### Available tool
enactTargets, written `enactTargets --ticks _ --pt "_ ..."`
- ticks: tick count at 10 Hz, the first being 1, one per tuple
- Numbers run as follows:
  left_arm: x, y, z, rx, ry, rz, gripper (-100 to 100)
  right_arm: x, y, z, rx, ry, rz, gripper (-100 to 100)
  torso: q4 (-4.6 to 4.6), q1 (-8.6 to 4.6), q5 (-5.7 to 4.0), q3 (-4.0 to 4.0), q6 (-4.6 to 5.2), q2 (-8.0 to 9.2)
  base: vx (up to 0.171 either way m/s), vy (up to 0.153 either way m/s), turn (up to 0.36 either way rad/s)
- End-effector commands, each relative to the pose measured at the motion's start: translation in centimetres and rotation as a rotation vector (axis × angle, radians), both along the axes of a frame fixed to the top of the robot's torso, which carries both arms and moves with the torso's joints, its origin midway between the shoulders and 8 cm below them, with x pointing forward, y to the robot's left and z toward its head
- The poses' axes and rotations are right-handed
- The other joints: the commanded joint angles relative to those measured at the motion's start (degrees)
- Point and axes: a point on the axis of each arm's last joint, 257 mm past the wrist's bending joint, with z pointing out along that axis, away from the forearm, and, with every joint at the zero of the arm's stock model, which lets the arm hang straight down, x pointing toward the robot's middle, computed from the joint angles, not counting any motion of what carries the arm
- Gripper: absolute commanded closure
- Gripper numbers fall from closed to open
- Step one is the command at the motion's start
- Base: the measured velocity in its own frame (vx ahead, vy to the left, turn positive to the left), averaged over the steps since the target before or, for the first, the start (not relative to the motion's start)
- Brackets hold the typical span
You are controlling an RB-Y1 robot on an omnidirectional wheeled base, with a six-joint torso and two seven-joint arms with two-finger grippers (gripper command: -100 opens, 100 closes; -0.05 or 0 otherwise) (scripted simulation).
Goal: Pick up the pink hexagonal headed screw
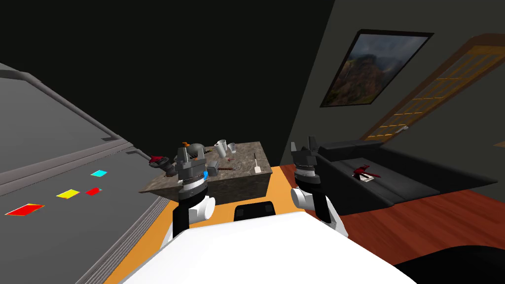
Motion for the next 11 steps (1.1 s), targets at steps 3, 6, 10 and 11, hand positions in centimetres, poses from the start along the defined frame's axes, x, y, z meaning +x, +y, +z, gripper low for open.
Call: enactTargets --ticks 3,6,10,11 --pt "2.4 0.6 -1.6 0.087 0.082 0.008 -100 0.0 0.0 0.0 0.000 0.000 0.000 0 0.00 0.11 0.02 0.00 0.01 0.00 -0.003 0.021 -0.050" --pt "5.0 2.4 -3.3 0.156 0.169 0.048 -100 0.0 0.0 0.0 0.000 0.000 0.000 0 0.00 0.14 0.03 0.00 0.00 0.00 -0.007 0.028 -0.069" --pt "7.4 4.5 -5.0 0.195 0.260 0.095 -100 0.0 0.0 0.0 0.000 0.000 0.000 0 0.00 0.09 0.02 0.00 0.00 0.00 -0.007 0.017 -0.053" --pt "8.5 5.9 -5.7 0.212 0.303 0.123 -100 0.0 0.0 0.0 0.000 0.000 0.000 0 0.00 0.08 0.02 0.00 0.00 0.00 -0.007 0.014 -0.068"
